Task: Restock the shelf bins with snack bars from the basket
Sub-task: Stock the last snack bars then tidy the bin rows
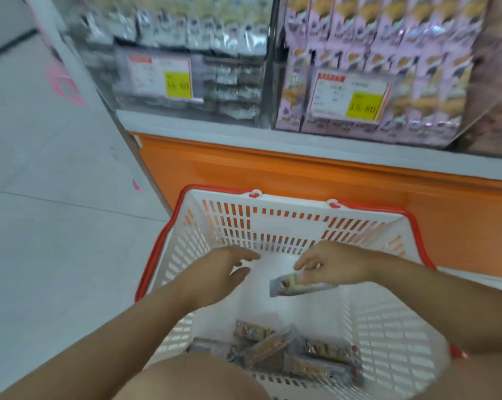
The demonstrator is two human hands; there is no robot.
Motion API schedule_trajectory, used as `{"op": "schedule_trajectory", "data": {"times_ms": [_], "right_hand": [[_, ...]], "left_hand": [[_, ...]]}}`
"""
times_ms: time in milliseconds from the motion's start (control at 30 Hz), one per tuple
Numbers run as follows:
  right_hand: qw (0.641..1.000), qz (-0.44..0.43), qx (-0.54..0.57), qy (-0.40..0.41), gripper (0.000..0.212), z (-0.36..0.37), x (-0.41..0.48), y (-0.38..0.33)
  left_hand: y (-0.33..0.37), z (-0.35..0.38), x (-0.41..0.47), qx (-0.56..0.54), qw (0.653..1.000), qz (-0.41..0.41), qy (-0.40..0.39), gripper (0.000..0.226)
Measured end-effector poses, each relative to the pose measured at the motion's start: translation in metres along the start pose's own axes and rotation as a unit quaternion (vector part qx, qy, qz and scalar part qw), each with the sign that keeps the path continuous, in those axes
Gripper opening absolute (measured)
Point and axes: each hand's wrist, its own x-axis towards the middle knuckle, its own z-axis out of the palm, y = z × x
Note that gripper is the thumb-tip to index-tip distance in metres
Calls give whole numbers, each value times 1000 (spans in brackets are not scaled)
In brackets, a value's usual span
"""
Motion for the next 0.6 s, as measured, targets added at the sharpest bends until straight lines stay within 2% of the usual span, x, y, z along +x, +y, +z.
{"op": "schedule_trajectory", "data": {"times_ms": [100, 267, 367, 467, 600], "right_hand": [[998, -48, 30, 31, 33, -34, -29, -50], [984, -141, 24, 107, 18, -77, -83, -118], [974, -166, 56, 146, 25, -98, -109, -143], [960, -182, 113, 181, 33, -113, -119, -154], [940, -196, 232, 157, 36, -128, -121, -167]], "left_hand": [[26, -44, -20, 15, 994, 71, 80, 31], [65, -108, -68, 52, 959, 196, 200, 34], [85, -132, -94, 108, 933, 263, 219, 37], [101, -150, -109, 168, 915, 303, 206, 43], [115, -166, -109, 246, 888, 314, 227, 40]]}}
